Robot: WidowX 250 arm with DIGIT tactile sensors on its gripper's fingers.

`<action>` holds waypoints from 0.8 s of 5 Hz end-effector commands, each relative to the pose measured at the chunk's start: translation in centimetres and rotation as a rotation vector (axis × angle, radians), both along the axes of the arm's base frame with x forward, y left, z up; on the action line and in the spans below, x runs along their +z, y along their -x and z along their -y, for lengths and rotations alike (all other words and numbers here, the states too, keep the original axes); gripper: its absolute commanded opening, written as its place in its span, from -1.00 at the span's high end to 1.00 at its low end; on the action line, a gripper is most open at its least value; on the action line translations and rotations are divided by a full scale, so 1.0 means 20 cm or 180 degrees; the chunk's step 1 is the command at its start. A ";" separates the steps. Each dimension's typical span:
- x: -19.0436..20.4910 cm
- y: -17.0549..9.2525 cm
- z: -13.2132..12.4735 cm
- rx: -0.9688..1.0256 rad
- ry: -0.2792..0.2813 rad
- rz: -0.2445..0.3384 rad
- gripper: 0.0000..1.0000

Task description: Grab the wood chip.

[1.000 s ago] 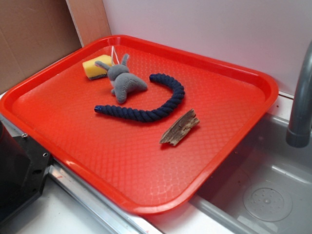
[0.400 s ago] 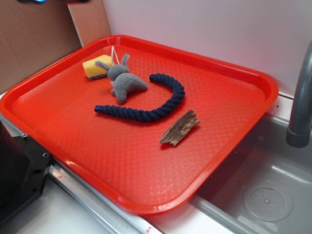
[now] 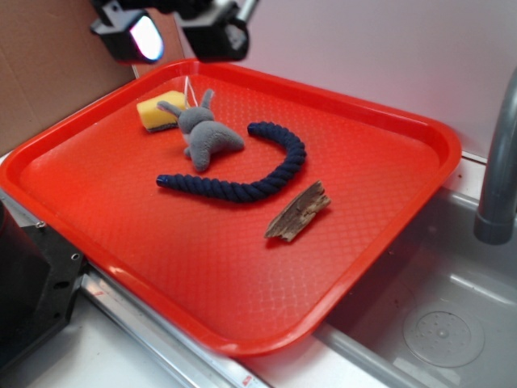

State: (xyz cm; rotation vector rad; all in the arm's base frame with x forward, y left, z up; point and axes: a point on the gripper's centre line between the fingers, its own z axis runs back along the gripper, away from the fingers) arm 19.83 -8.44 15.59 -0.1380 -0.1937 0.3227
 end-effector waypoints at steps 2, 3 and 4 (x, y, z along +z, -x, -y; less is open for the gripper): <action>-0.31 -0.14 0.21 -0.0117 -0.0057 -0.0023 -1.00; -0.41 -0.15 0.24 -0.0219 -0.0004 -0.0134 -1.00; -0.51 -0.17 0.26 -0.0218 -0.0039 -0.0227 -1.00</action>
